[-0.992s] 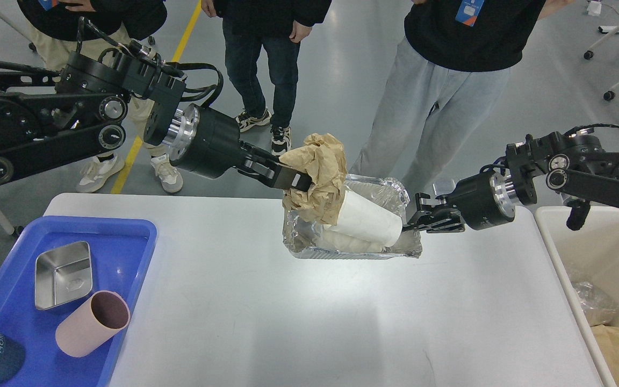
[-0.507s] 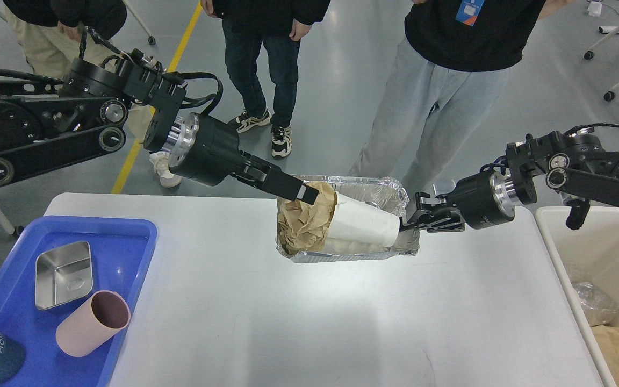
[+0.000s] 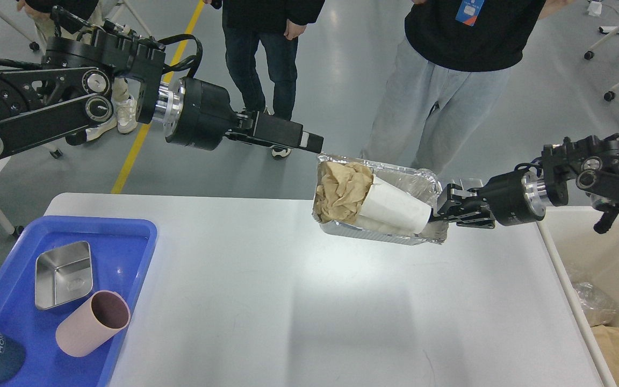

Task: Tidy desktop
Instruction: 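Carry the foil tray with the right gripper into the white bin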

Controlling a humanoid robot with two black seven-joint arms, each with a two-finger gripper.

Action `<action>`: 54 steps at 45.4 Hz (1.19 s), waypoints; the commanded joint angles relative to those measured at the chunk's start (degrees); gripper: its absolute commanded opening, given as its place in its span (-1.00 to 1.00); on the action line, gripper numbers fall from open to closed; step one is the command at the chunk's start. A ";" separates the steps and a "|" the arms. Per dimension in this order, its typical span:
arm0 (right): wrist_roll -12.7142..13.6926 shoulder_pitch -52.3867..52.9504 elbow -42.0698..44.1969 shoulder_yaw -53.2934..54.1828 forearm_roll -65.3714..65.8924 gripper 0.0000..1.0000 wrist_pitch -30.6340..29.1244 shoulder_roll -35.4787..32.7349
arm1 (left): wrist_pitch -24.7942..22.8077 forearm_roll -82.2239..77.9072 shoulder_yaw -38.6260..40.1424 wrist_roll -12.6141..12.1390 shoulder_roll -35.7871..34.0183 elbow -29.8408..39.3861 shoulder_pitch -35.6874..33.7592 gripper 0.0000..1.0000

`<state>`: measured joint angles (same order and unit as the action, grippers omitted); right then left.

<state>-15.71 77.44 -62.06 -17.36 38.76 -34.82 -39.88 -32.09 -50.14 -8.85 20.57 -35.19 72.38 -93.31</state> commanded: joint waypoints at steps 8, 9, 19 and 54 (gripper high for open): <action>1.30 -6.85 4.67 0.84 -4.66 -1.00 3.88 -5.73 | 5.28 0.57 0.23 0.00 -3.83 -1.27 3.22 0.84; 1.30 -7.38 5.19 0.84 -5.53 -1.00 4.23 -6.26 | 5.63 0.57 0.41 0.00 -4.26 -1.27 3.48 0.84; 1.74 -15.20 9.59 0.58 -14.50 -1.00 10.03 -10.48 | 8.00 2.15 8.05 -0.09 -9.89 -1.36 11.48 0.84; 0.95 -37.09 13.72 1.10 -40.96 -1.00 24.62 -20.41 | 21.36 14.45 21.24 -2.20 -17.89 -4.43 31.61 0.84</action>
<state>-14.63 42.70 -49.83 -16.21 0.40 -10.56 -60.16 -11.77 -38.54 12.38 18.49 -52.78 68.79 -63.05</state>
